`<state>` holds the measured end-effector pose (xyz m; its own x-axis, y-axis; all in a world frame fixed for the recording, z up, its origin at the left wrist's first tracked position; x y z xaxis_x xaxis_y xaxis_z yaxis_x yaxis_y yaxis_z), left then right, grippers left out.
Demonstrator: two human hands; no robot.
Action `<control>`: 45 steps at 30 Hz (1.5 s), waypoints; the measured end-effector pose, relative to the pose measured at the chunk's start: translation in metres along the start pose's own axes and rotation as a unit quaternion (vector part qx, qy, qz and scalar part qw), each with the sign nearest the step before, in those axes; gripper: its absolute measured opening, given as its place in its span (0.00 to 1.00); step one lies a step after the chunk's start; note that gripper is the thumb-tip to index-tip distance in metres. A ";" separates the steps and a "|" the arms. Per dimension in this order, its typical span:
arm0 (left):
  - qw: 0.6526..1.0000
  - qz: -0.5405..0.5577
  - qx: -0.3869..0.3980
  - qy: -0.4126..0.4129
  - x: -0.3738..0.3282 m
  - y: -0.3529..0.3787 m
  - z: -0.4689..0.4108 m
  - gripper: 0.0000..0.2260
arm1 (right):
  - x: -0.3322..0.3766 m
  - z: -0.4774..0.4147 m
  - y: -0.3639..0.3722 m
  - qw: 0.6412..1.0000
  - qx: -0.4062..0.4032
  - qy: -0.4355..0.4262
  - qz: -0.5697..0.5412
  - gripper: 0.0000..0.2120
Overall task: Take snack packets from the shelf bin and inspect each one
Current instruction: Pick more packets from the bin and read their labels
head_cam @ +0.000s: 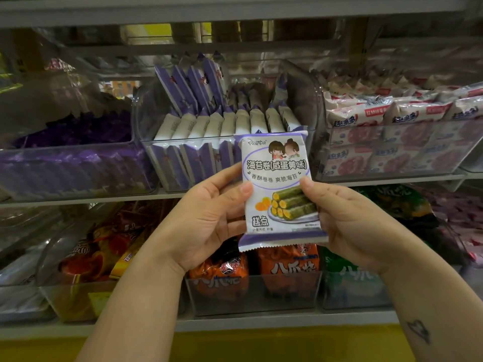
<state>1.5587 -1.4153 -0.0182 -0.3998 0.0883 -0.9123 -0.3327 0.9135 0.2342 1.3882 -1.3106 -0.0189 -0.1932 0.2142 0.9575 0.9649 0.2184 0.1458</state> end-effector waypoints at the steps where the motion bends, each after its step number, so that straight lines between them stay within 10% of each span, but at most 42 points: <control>1: 1.000 0.002 -0.005 0.013 -0.001 0.002 0.000 0.22 | 0.000 0.000 0.000 1.000 0.000 -0.005 0.002 0.19; 5: 0.985 -0.097 -0.104 0.101 0.000 0.010 -0.006 0.19 | 0.000 -0.004 0.001 0.994 -0.057 -0.080 0.056 0.16; 10: 0.855 -0.468 -0.183 0.129 0.008 0.019 -0.009 0.23 | -0.006 -0.011 0.004 0.958 -0.152 -0.177 0.167 0.17; 21: 0.951 -0.289 -0.095 0.050 0.008 0.028 -0.010 0.22 | -0.008 -0.009 0.016 0.988 -0.005 -0.111 0.105 0.28; 26: 0.988 -0.141 0.052 0.047 -0.005 0.032 -0.001 0.19 | -0.007 -0.009 0.015 0.973 -0.068 -0.130 0.175 0.39; 31: 0.975 -0.204 -0.010 0.086 -0.001 0.028 -0.003 0.19 | -0.014 -0.010 0.015 0.920 -0.139 -0.110 0.350 0.47; 38: 0.972 -0.203 -0.036 0.108 0.002 0.006 0.000 0.19 | -0.005 -0.004 0.004 0.927 -0.098 -0.102 0.349 0.23; 45: 0.974 -0.185 -0.082 0.106 0.006 0.007 -0.004 0.24 | -0.005 -0.004 0.011 0.879 -0.151 -0.162 0.422 0.24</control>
<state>1.5502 -1.4097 -0.0208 -0.3888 -0.3350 -0.8583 -0.6118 0.7904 -0.0314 1.4000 -1.3129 -0.0211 0.6207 0.4489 0.6428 0.7828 -0.4010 -0.4759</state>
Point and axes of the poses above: each hand's wrist, its own z-axis away from the middle knuckle, its own y-axis out of the palm, x = y × z, the point moved 1 cm from there along -z, towards the middle knuckle, and after that the axes turned 11 degrees about x, right-handed, at the moved point
